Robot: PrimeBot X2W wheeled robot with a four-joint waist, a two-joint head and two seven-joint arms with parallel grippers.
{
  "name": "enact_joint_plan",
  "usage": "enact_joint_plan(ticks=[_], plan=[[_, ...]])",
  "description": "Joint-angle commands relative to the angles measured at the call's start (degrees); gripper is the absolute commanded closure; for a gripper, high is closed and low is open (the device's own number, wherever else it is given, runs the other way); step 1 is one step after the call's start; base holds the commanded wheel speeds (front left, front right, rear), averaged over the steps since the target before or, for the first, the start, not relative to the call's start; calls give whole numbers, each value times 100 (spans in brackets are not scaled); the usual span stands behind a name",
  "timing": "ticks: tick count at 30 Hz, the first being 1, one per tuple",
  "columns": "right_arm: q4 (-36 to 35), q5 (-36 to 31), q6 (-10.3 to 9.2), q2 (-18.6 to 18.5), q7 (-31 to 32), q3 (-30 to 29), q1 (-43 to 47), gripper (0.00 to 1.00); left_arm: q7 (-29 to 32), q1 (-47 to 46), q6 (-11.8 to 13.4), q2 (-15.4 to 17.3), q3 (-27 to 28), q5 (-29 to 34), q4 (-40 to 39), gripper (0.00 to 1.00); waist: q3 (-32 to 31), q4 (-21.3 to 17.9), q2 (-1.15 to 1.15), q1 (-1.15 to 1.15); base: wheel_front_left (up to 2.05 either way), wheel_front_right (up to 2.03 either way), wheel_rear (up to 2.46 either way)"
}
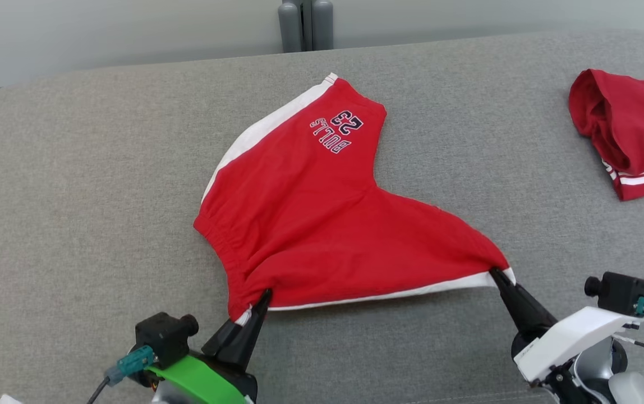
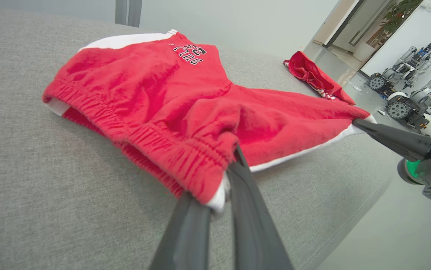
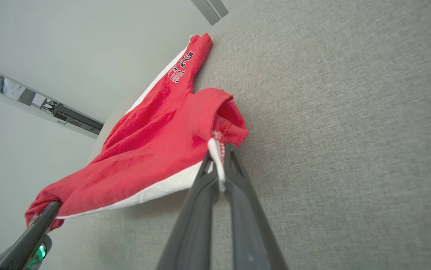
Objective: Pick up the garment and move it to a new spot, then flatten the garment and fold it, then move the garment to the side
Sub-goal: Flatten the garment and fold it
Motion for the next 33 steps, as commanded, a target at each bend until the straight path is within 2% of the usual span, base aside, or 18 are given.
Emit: enact_joint_plan(ticks=[1,8,15,23,33], plan=[[-60,-119,-2,34,60,-111,-173,100,-36,-147,-38,-12,55,74,-35,100,32,61,0,1,0,0,0],[71,-584,-2,85,265,-366,-1119,100,-45,-683,-202,-198,242,111,-74,100,334,350,0,1,0,0,0],[798,-905,-2,84,430,-337,-2612,100,31,-1463,-397,-526,312,-50,346,100,785,685,0,1,0,0,0],[2463,-1216,-3,142,519,-356,-4351,100,70,-2231,-539,-972,413,-494,1243,100,1181,1097,0,1,0,0,0],[4438,-1852,-3,141,177,-189,-6063,100,7,-3098,-586,-1454,82,-850,1957,100,1650,1577,0,1,0,0,0]])
